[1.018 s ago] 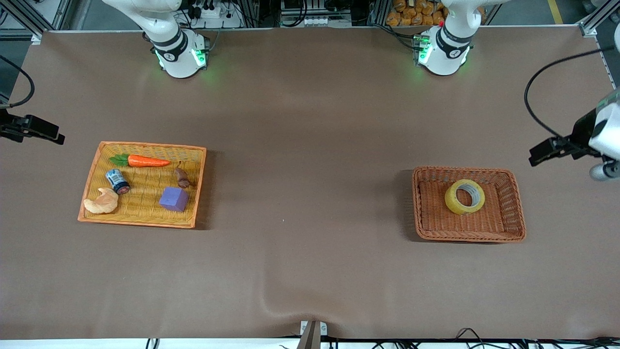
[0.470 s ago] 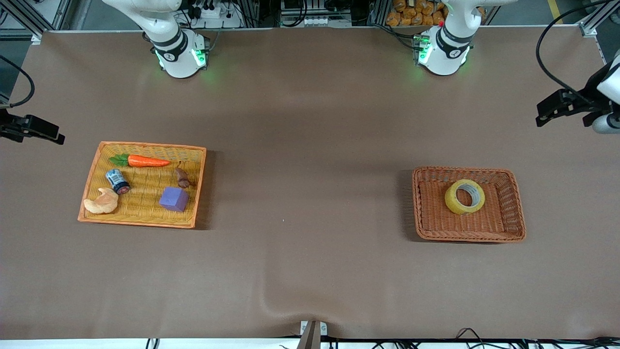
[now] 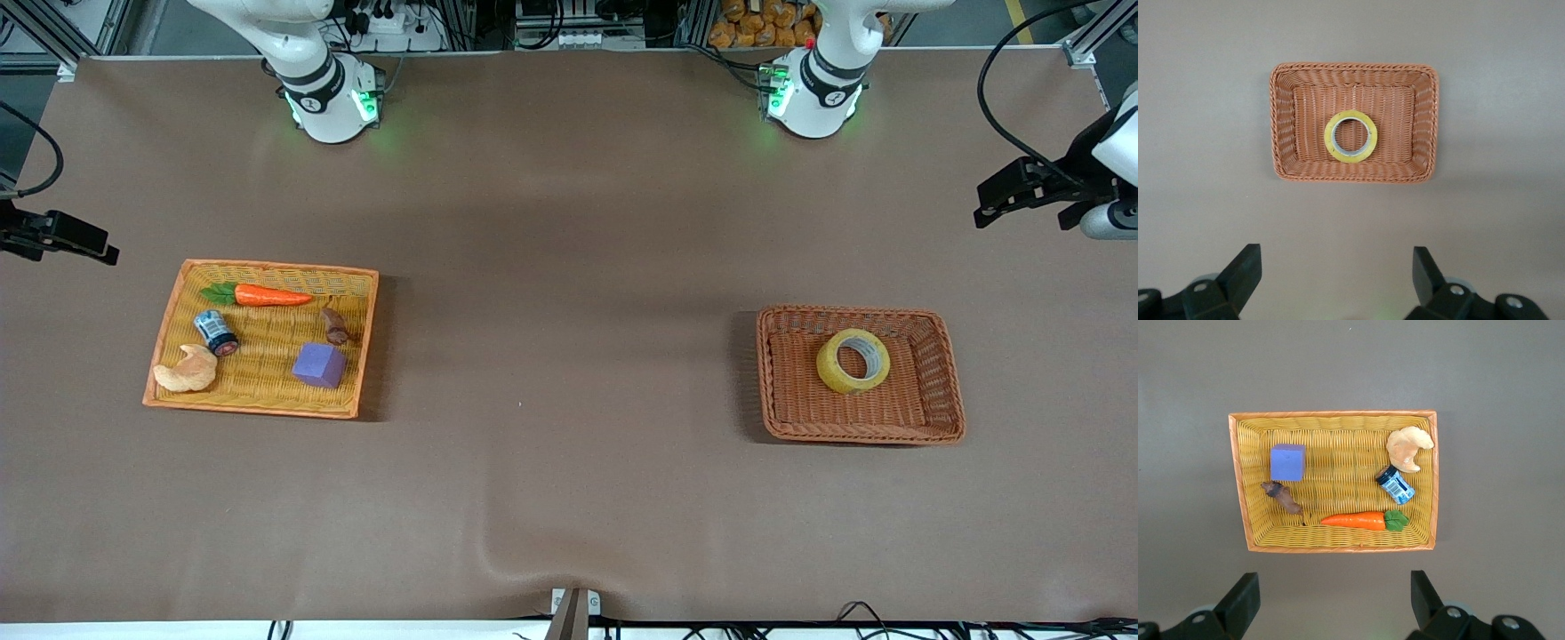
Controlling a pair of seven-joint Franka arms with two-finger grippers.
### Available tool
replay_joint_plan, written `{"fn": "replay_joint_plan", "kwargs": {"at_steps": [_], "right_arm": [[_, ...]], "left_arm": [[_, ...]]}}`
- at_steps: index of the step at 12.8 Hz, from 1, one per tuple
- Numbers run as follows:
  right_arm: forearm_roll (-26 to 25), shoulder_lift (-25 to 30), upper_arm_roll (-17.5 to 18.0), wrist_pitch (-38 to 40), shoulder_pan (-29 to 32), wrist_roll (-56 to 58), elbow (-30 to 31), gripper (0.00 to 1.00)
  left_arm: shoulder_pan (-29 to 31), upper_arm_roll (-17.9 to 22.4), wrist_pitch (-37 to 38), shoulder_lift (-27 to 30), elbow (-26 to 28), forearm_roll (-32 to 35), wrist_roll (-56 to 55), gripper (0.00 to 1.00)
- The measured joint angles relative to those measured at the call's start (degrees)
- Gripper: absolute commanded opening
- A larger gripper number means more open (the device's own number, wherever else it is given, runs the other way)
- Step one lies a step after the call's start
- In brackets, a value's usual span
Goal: Transfer tape with both arms
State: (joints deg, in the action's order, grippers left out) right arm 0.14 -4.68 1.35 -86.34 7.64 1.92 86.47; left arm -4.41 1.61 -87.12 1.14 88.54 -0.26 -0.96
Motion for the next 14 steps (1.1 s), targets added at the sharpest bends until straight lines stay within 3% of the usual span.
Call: {"fn": "replay_joint_plan", "kwargs": {"at_steps": [14], "right_arm": [[0.00,0.00,-0.10,0.02,0.02,0.00,0.00,1.00]], "left_arm": [[0.72,1.19,-0.07,0.01,-0.42,-0.04,0.79,1.00]]}}
